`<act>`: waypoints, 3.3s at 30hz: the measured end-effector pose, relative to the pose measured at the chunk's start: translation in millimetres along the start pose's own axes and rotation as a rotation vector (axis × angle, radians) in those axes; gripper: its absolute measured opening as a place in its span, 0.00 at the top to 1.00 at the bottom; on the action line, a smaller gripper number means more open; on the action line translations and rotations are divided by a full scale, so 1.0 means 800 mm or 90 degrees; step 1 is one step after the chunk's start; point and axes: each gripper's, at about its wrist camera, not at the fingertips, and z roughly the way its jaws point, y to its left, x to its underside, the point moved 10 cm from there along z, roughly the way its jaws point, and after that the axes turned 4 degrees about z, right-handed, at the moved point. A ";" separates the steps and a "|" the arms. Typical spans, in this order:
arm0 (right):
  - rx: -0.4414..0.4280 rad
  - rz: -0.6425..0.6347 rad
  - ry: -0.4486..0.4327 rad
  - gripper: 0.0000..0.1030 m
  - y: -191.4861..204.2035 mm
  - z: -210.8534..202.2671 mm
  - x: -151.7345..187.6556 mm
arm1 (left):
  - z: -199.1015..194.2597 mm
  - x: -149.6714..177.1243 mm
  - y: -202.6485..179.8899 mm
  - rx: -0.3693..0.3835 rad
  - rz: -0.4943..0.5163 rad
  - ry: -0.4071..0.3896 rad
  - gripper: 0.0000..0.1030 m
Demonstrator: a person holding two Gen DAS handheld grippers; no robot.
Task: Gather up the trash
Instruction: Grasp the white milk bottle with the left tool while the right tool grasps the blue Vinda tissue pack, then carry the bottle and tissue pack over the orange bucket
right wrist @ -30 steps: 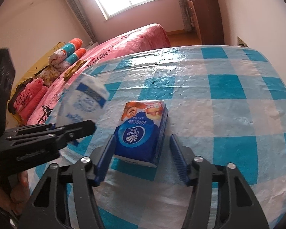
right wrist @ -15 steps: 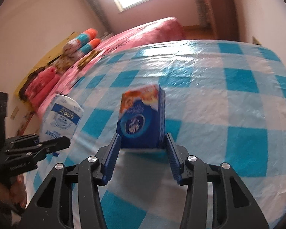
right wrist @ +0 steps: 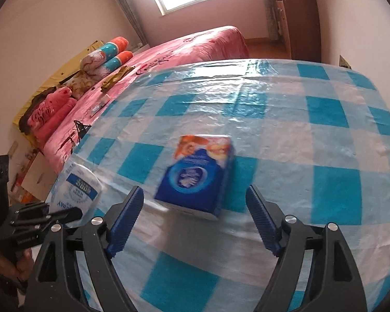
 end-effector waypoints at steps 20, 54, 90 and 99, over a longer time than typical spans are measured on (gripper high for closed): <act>0.110 -0.009 -0.022 0.46 -0.004 0.020 0.001 | 0.011 -0.017 0.017 0.012 -0.030 -0.039 0.75; 0.032 -0.083 -0.044 0.48 0.118 -0.029 0.037 | -0.098 0.014 0.120 -0.133 -0.042 -0.120 0.77; -0.083 -0.346 0.024 0.48 0.367 0.020 0.110 | -0.161 0.139 0.311 -0.275 -0.181 -0.092 0.77; -0.122 -0.415 0.056 0.48 0.432 0.045 0.141 | -0.166 0.180 0.351 -0.310 -0.218 -0.069 0.77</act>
